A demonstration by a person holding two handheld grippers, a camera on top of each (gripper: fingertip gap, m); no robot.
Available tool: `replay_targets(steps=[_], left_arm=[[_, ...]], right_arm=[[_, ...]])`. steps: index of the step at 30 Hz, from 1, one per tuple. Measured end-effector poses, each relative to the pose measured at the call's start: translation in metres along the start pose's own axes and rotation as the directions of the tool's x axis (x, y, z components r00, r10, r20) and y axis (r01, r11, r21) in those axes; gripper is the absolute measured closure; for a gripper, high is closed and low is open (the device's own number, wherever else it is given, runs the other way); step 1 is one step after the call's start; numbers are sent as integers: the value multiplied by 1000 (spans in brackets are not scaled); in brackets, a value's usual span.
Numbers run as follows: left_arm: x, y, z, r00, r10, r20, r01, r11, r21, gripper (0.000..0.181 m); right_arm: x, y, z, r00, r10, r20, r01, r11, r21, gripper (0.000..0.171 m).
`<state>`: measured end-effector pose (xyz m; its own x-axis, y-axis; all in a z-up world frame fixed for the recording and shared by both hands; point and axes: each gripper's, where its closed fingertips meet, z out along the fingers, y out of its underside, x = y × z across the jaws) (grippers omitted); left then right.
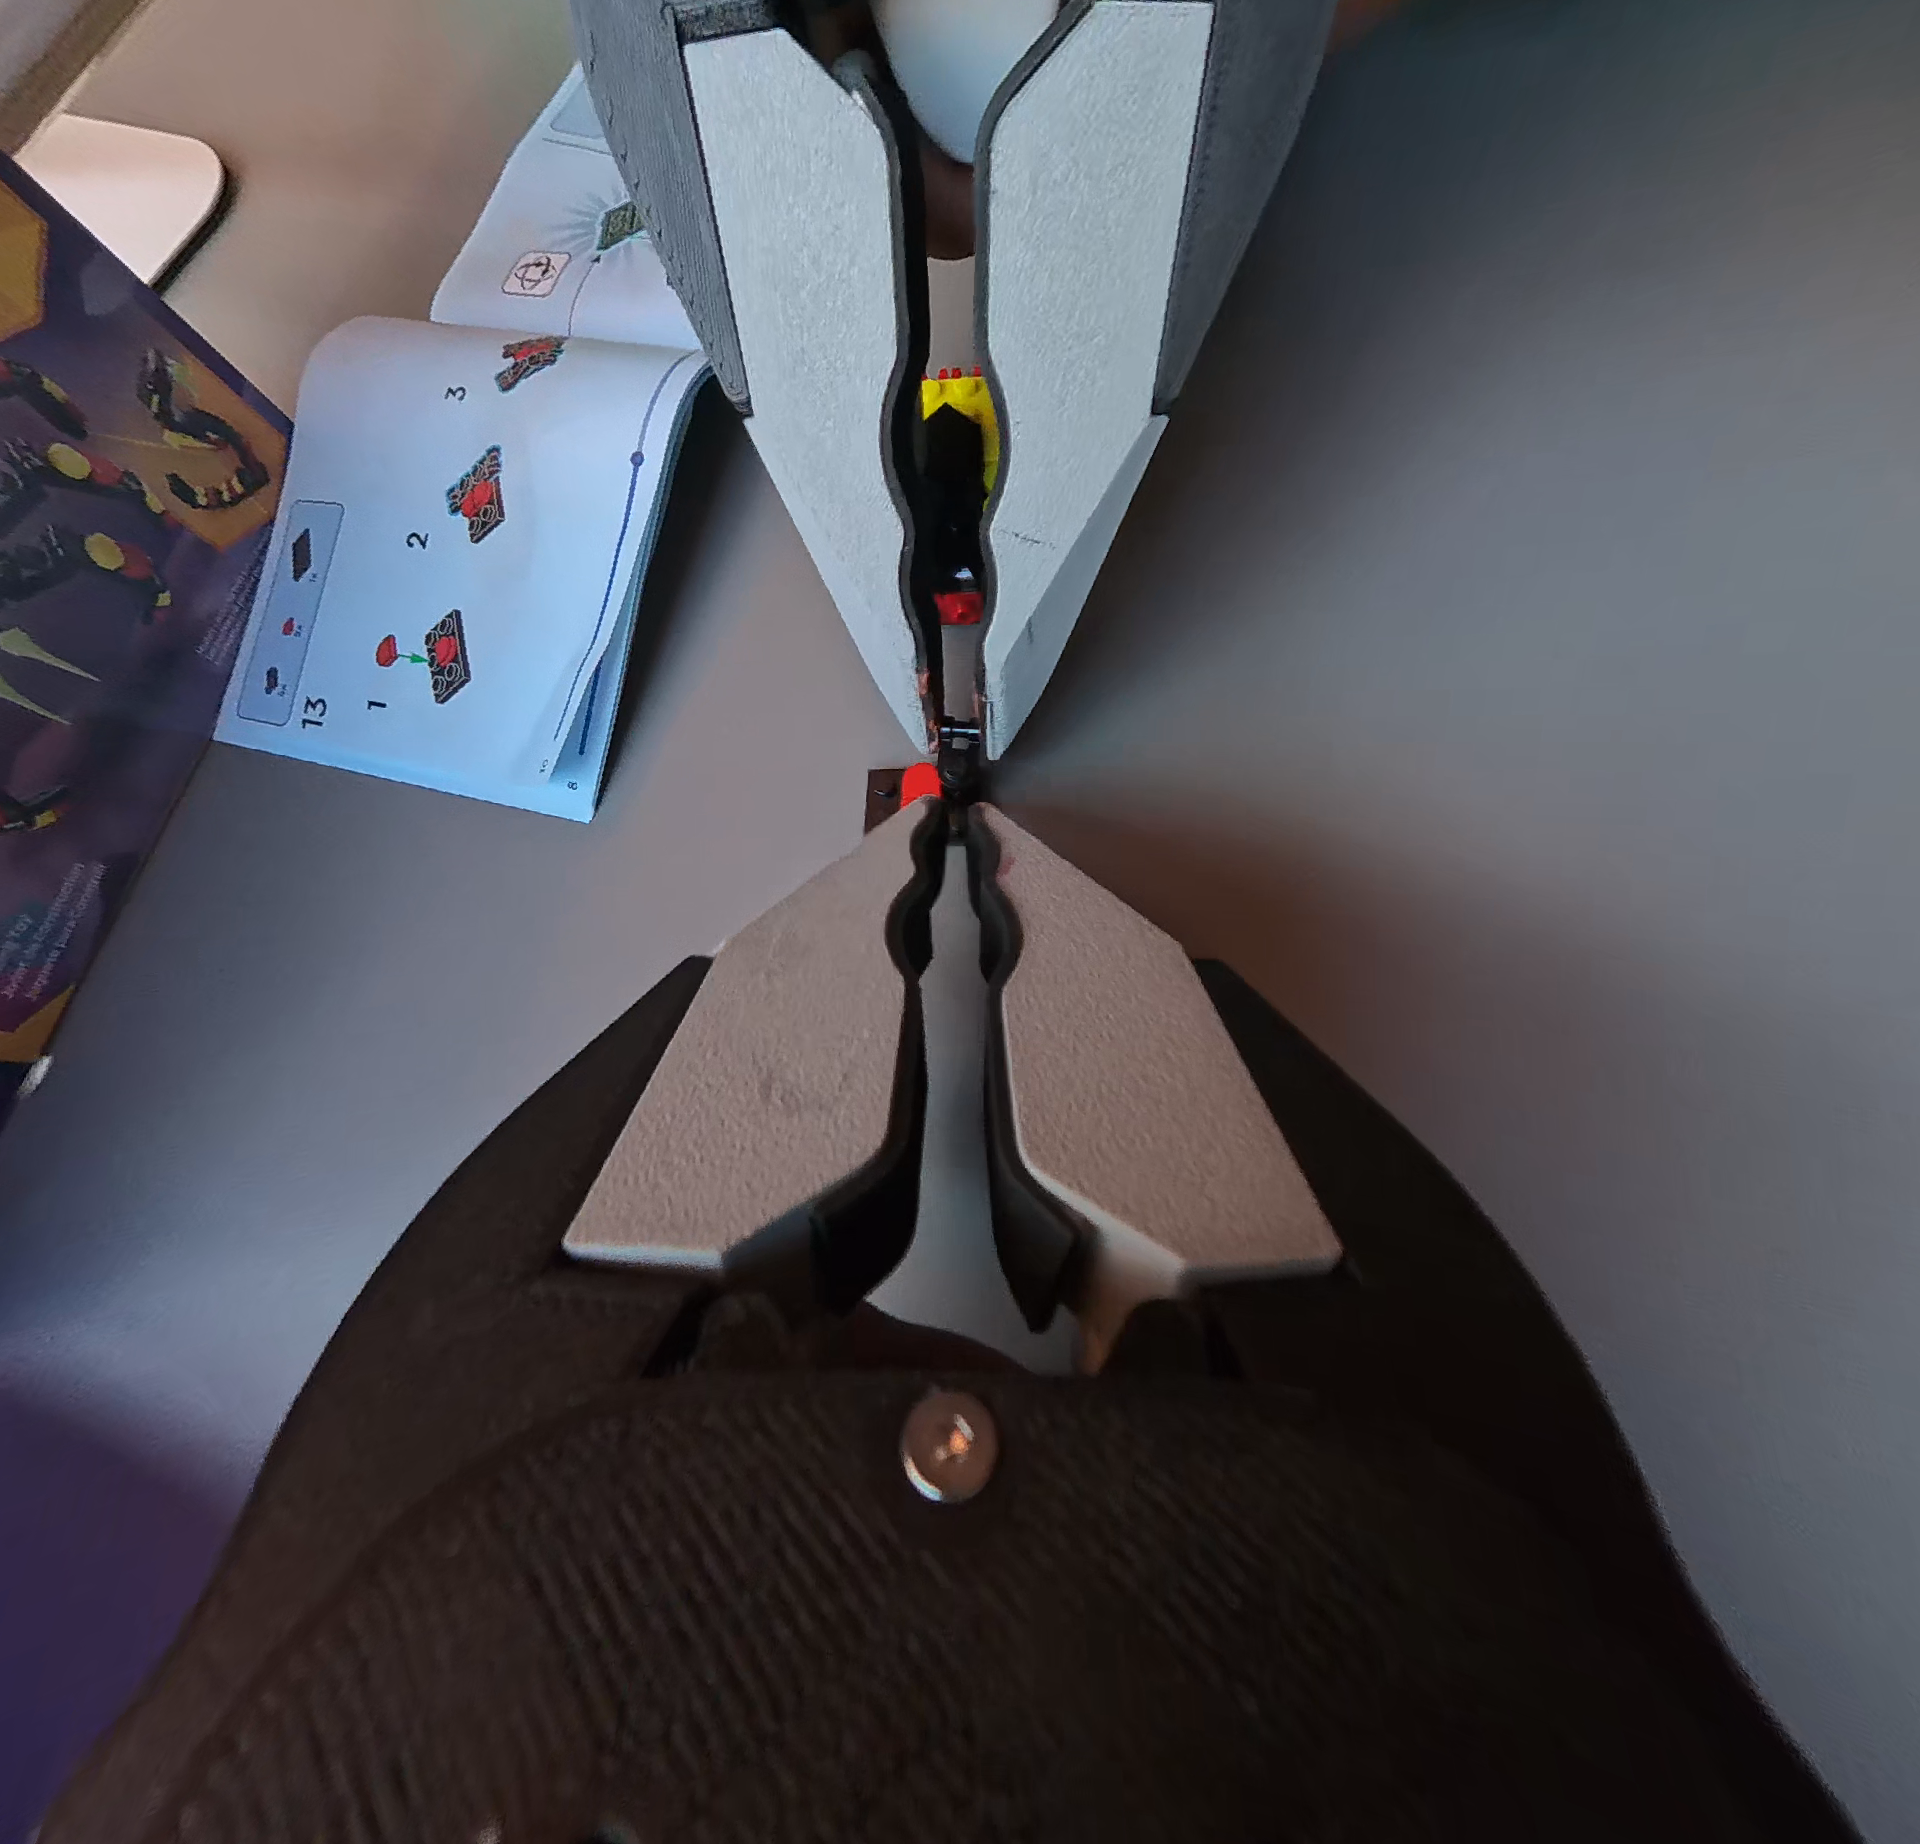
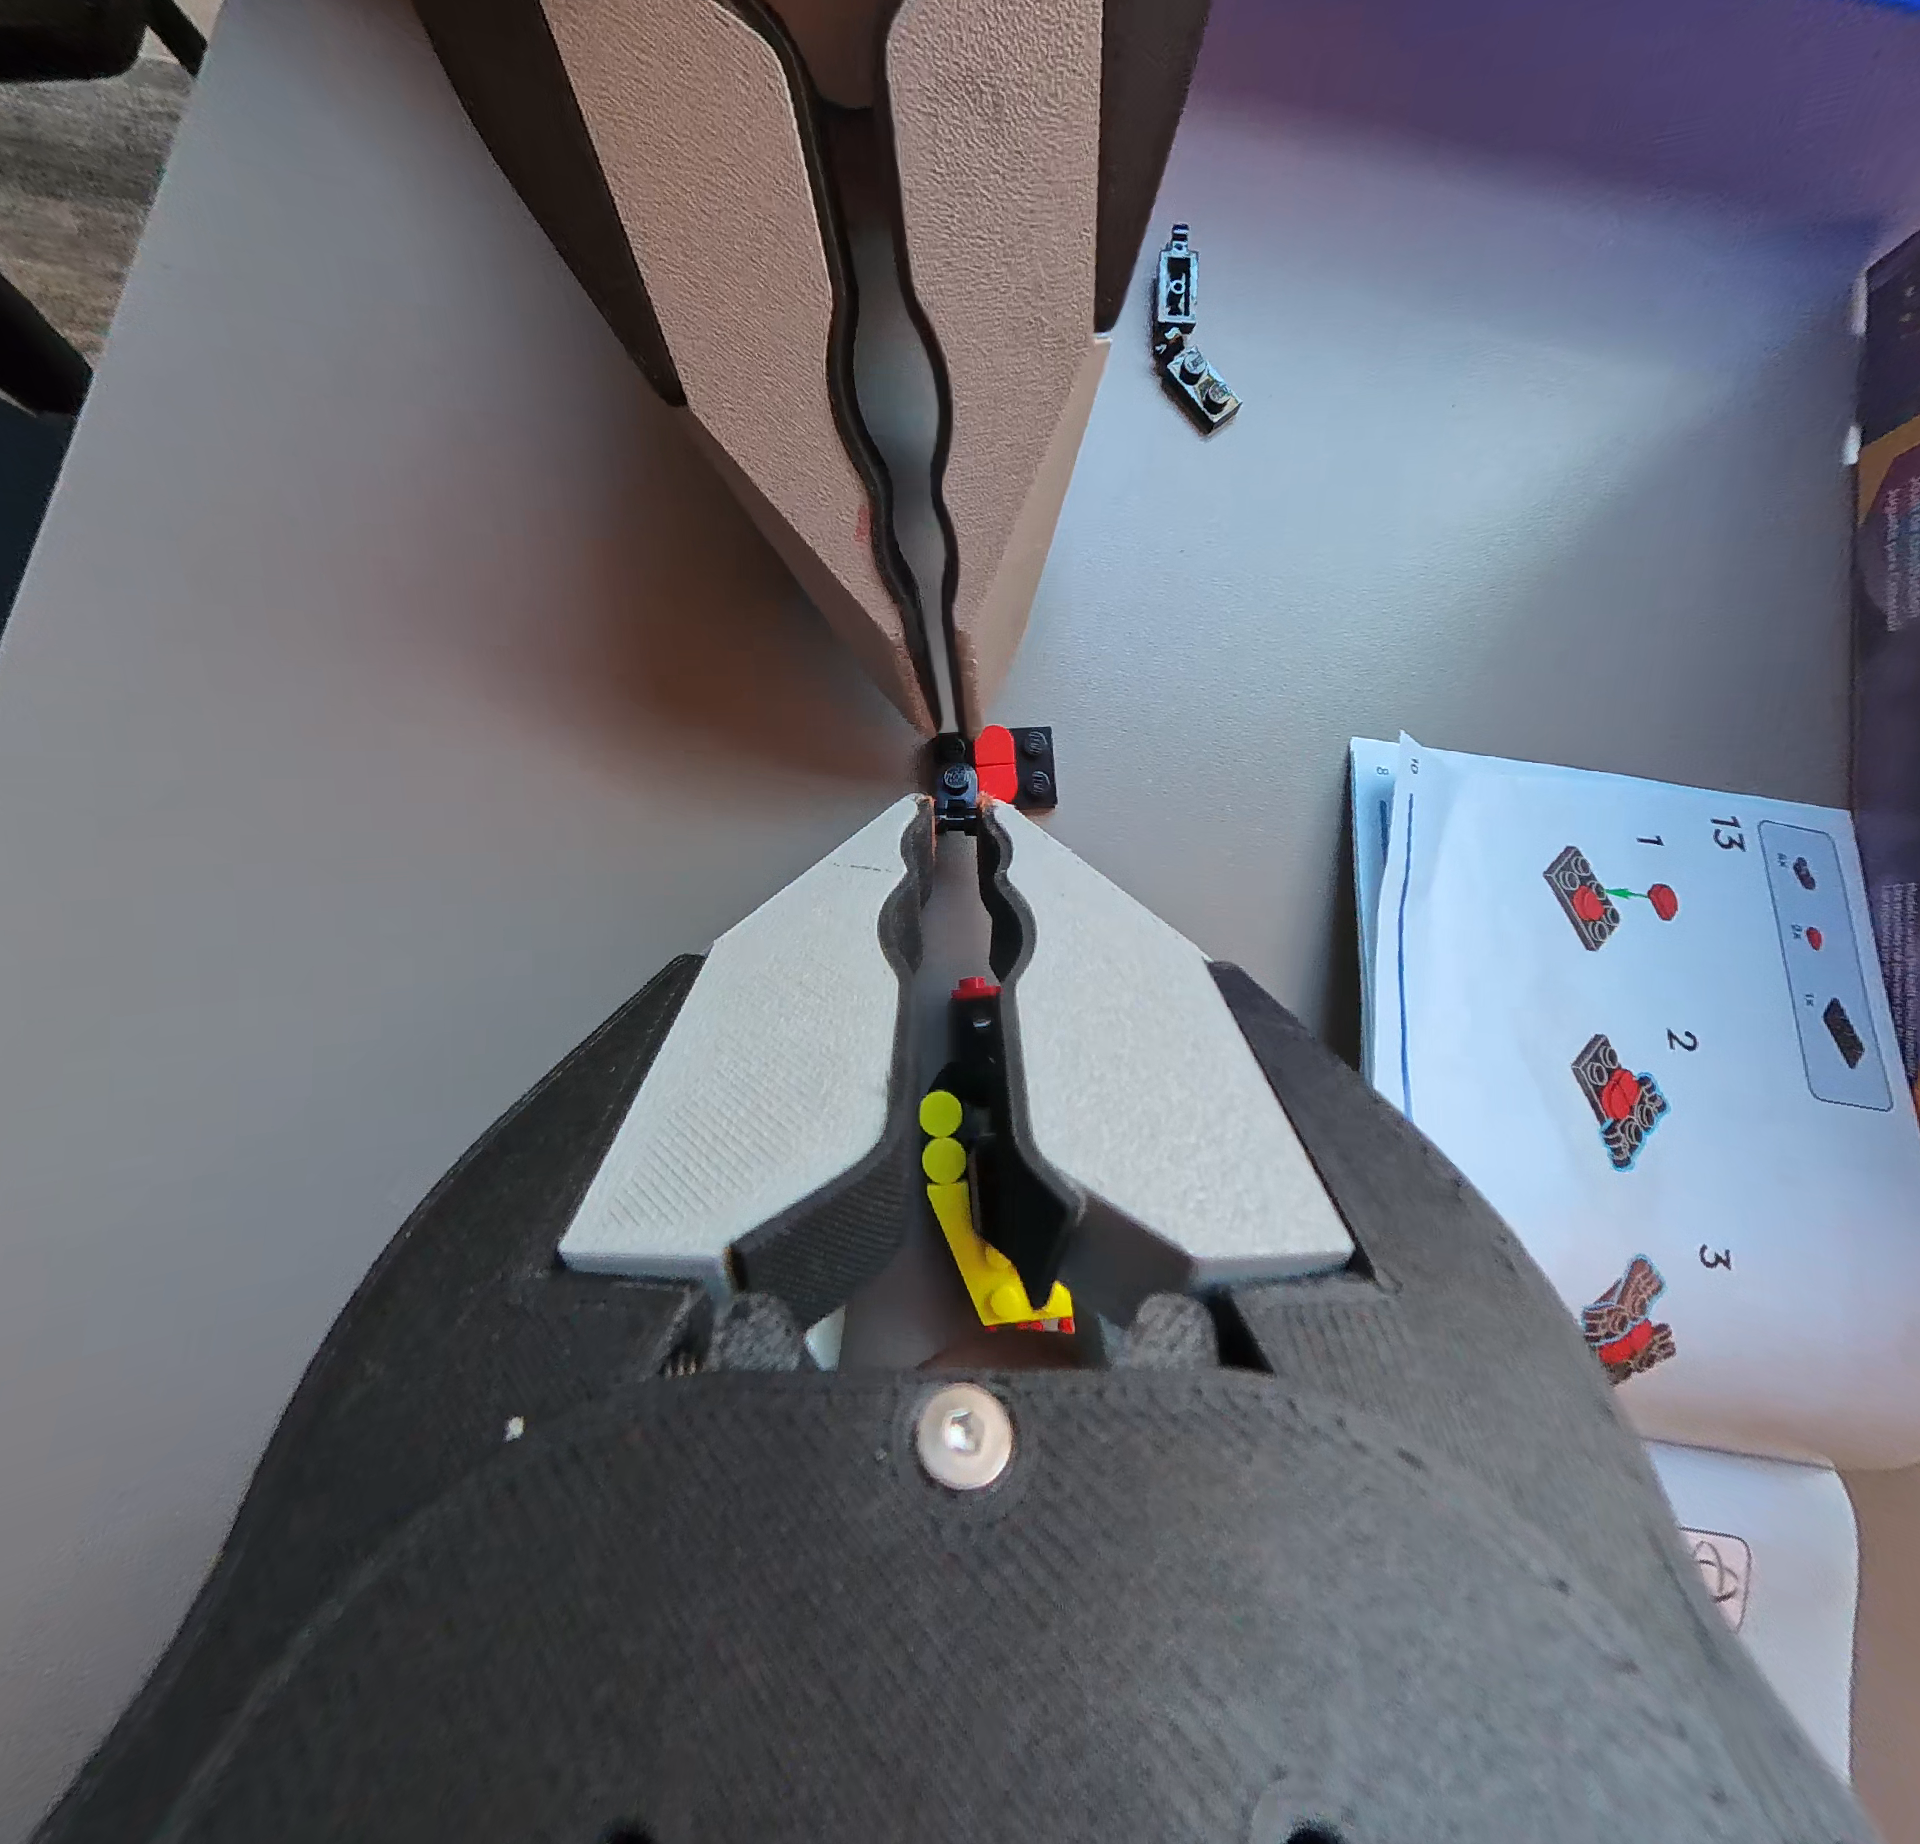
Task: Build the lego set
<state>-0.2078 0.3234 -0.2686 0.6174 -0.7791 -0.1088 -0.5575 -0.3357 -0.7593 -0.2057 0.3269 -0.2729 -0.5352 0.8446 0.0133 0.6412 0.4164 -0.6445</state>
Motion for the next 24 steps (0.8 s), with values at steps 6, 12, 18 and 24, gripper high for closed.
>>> replay_targets(steps=[6, 12, 18, 24], left_arm=[[-4, -6, -2, 1000, -13, 20, 12, 999, 37, 176], [-1, -11, -3, 1000, -12, 4, 11, 998, 67, 170], [0, -14, -3, 1000, -2, 9, 1, 997, 80, 176], [0, -14, -3, 1000, -5, 7, 4, 996, 85, 176]], right_arm=[[1, -7, -7, 1000, -14, -15, 15, 998, 56, 166], [-1, -11, -11, 1000, -9, -6, 9, 995, 95, 166], [-2, -12, -10, 1000, 5, 14, -7, 994, 113, 166], [-3, -15, -13, 999, 14, 34, -19, 989, 150, 166]])
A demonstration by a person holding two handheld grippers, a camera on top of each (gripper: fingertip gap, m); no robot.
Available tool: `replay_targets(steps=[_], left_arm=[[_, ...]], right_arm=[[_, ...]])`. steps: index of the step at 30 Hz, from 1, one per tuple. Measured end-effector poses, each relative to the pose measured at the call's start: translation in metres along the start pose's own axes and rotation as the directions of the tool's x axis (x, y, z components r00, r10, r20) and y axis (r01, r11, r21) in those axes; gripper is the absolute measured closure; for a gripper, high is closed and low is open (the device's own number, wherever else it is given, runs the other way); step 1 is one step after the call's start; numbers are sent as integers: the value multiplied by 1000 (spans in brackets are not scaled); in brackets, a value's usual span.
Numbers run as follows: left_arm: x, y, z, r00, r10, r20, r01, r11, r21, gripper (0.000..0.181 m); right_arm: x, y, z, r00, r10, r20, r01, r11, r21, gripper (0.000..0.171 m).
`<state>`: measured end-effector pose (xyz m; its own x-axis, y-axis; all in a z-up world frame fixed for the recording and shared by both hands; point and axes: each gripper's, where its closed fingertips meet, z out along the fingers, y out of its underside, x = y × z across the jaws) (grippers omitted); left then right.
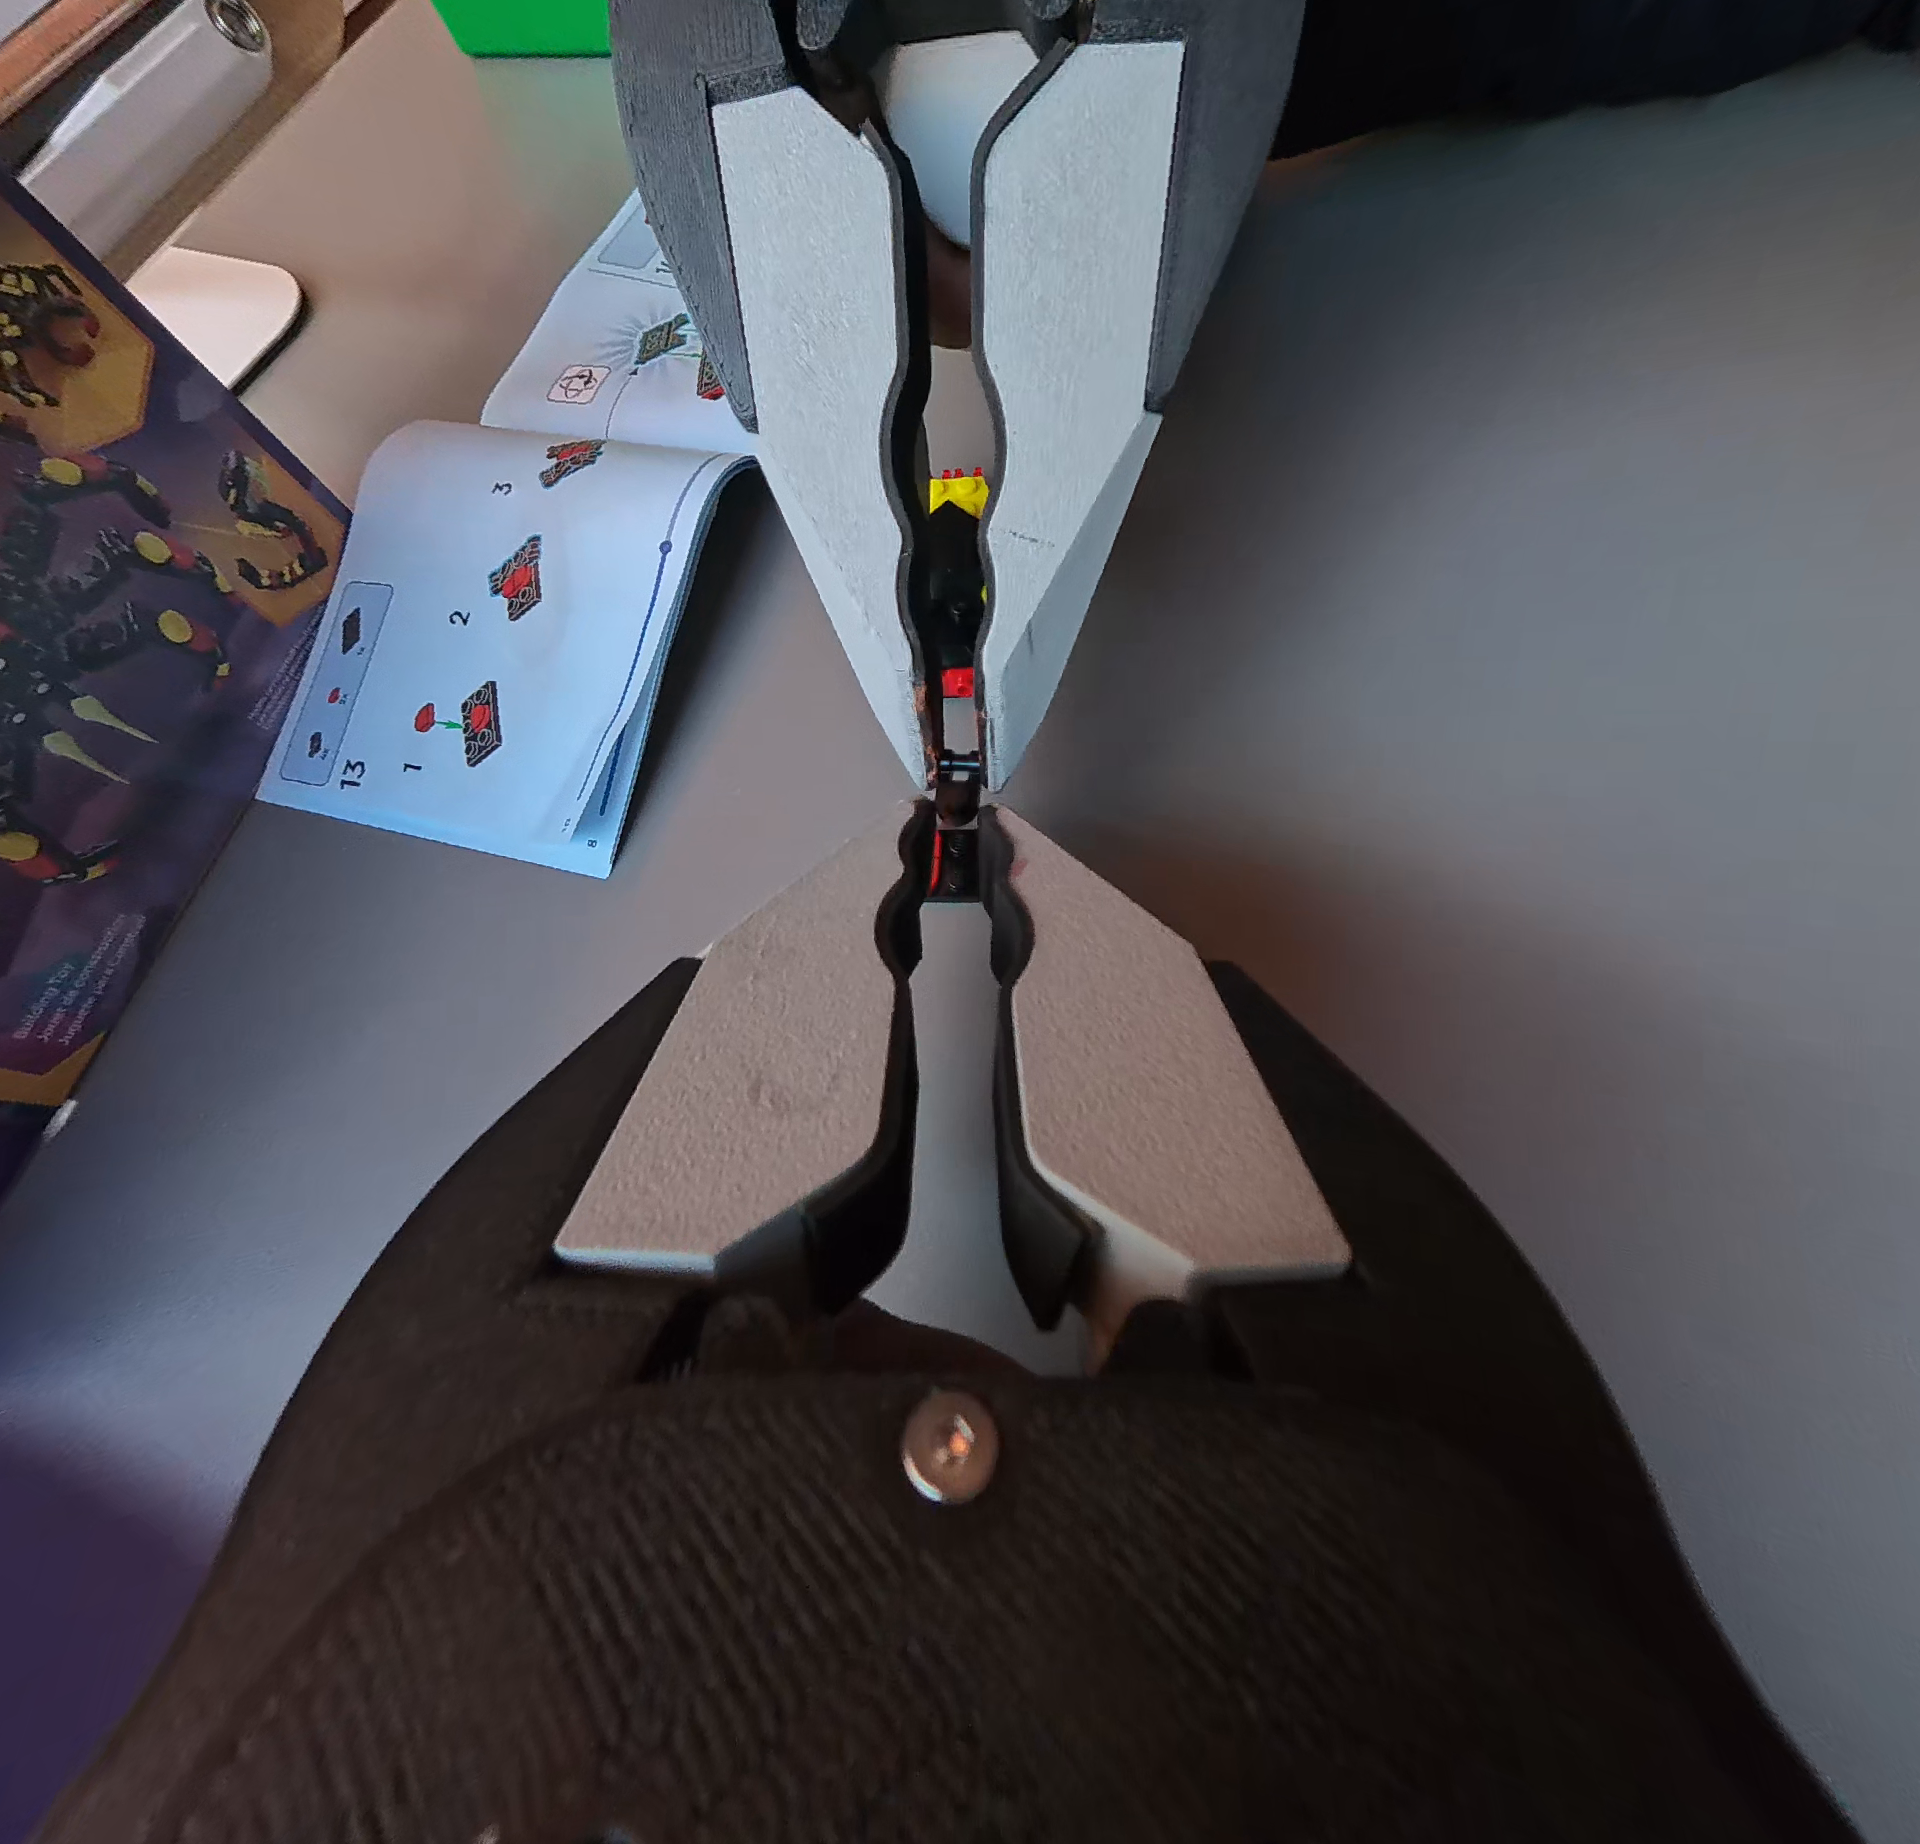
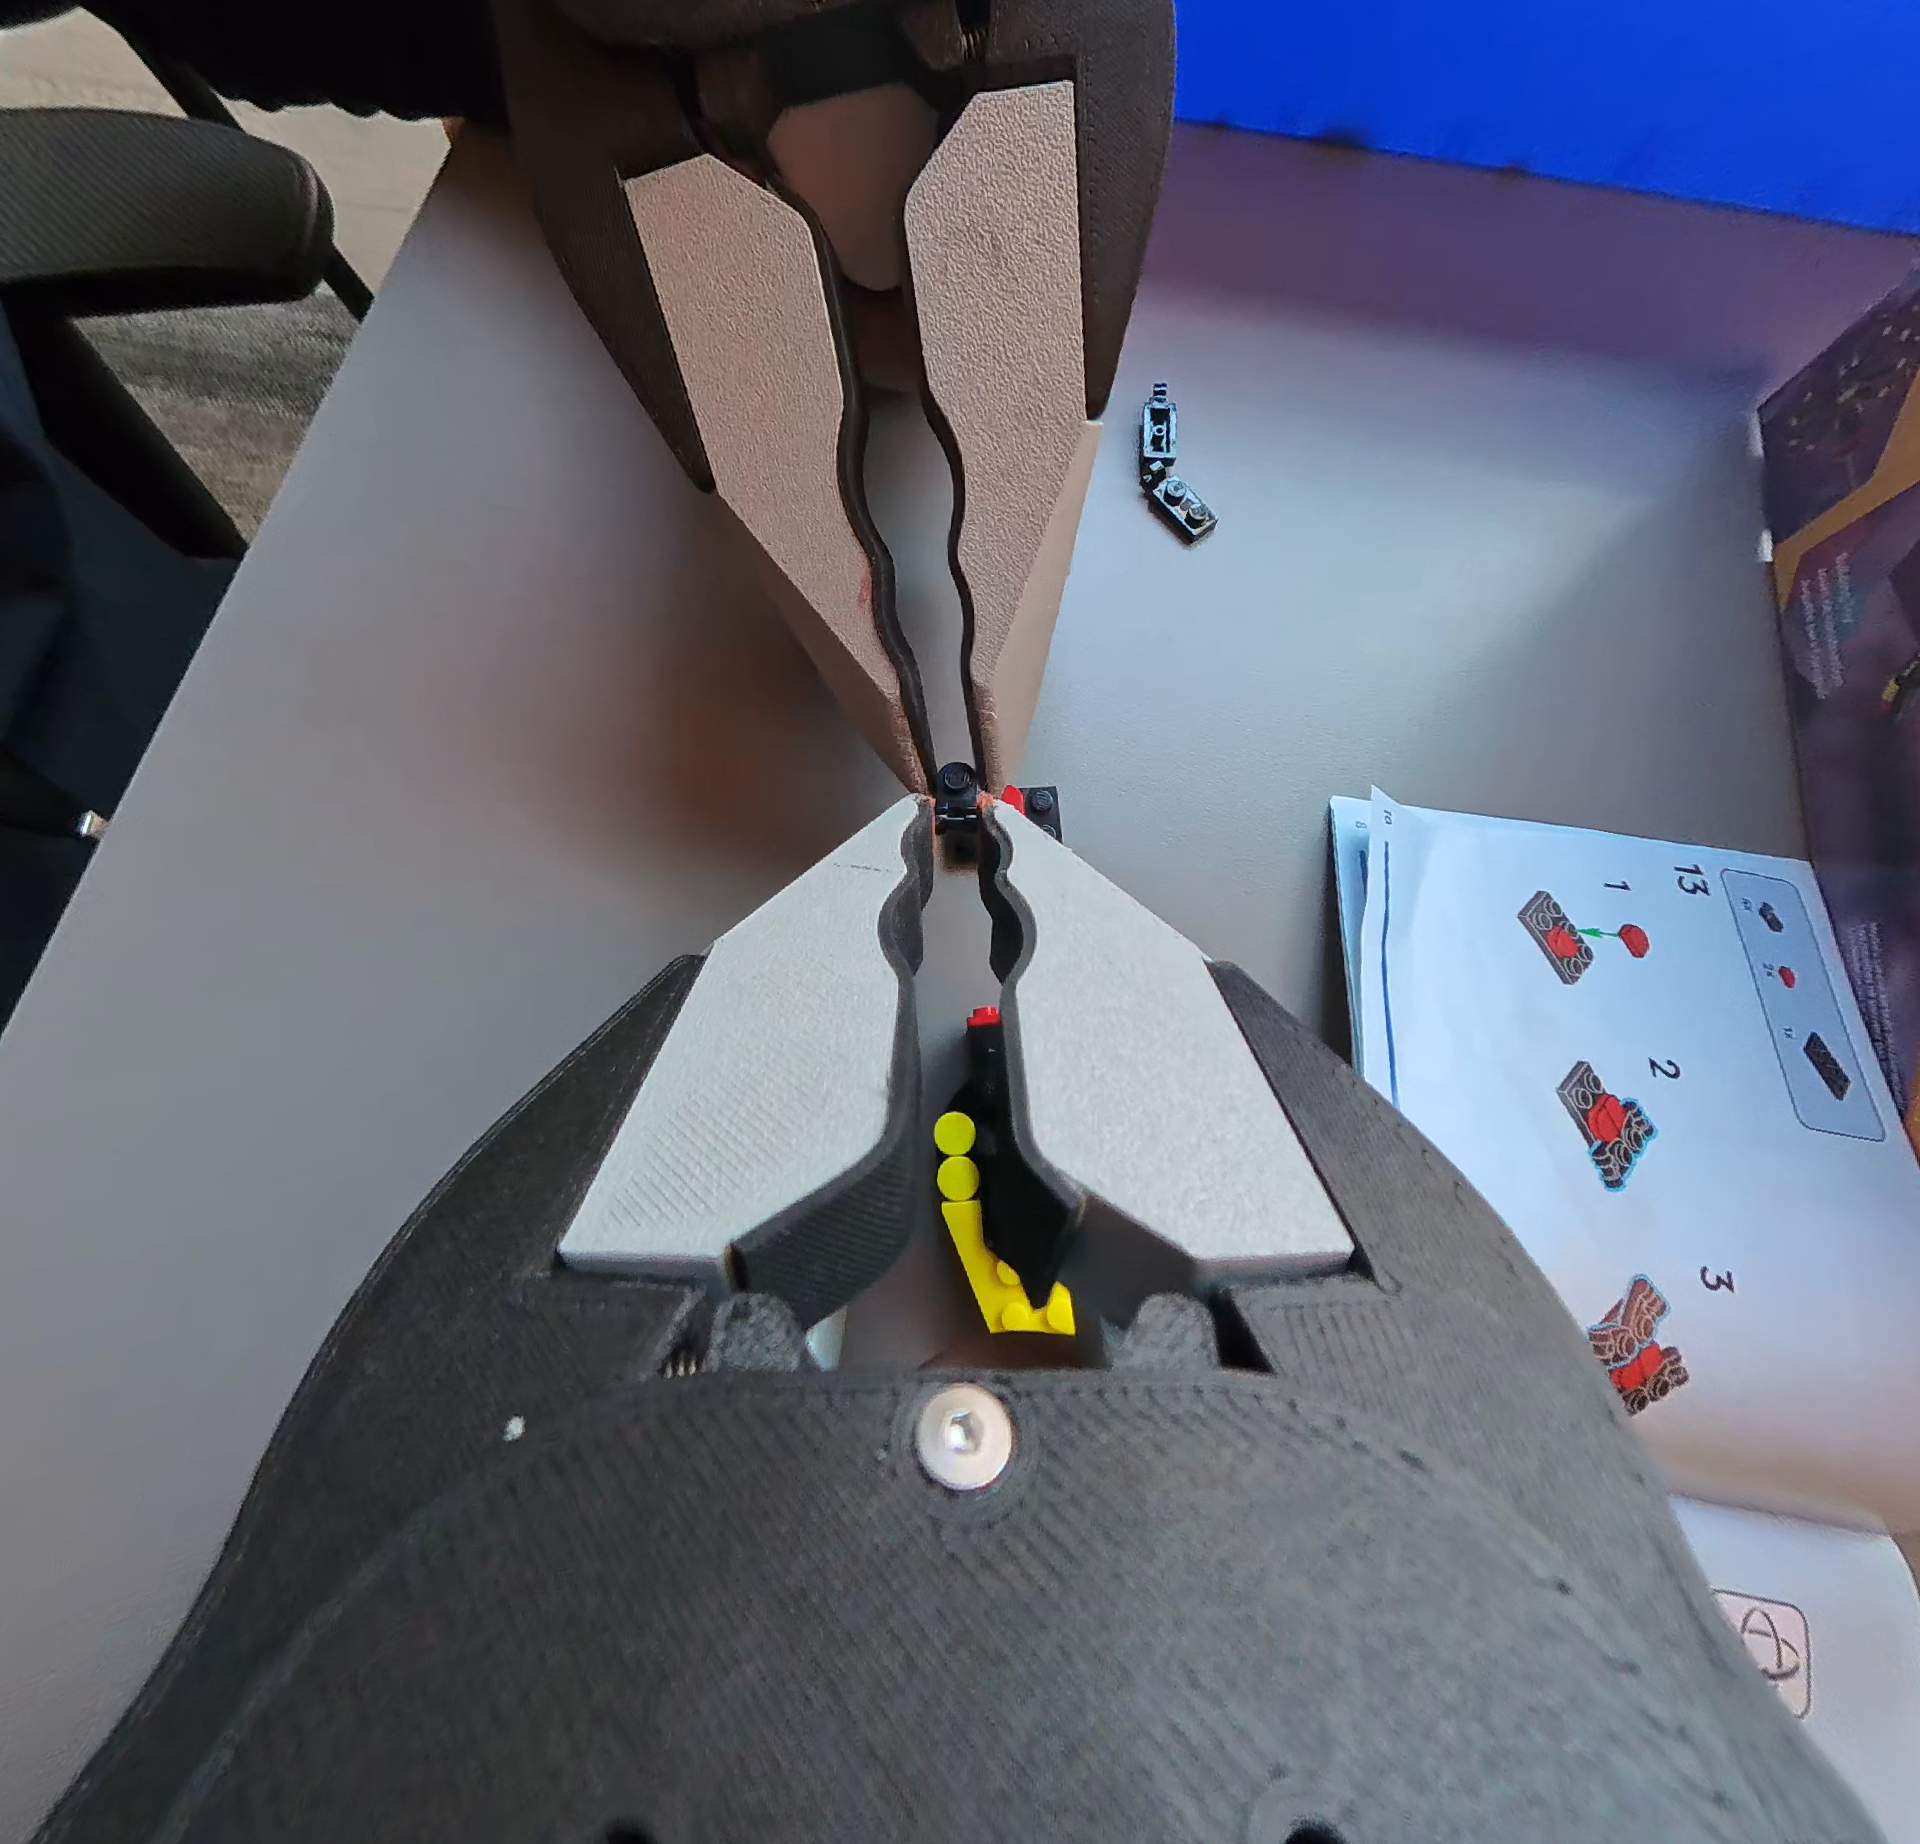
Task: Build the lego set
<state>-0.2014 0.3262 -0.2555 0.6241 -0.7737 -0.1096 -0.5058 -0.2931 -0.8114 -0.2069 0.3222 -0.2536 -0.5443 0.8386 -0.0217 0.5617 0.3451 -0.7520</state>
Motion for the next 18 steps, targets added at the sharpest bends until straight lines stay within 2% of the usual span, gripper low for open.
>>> replay_targets(steps=[18], left_arm=[[0, 4, 0, 999, -46, -20, 46, 999, -25, 176]], right_arm=[[2, 3, 2, 999, -28, -29, 27, 999, -18, 165]])
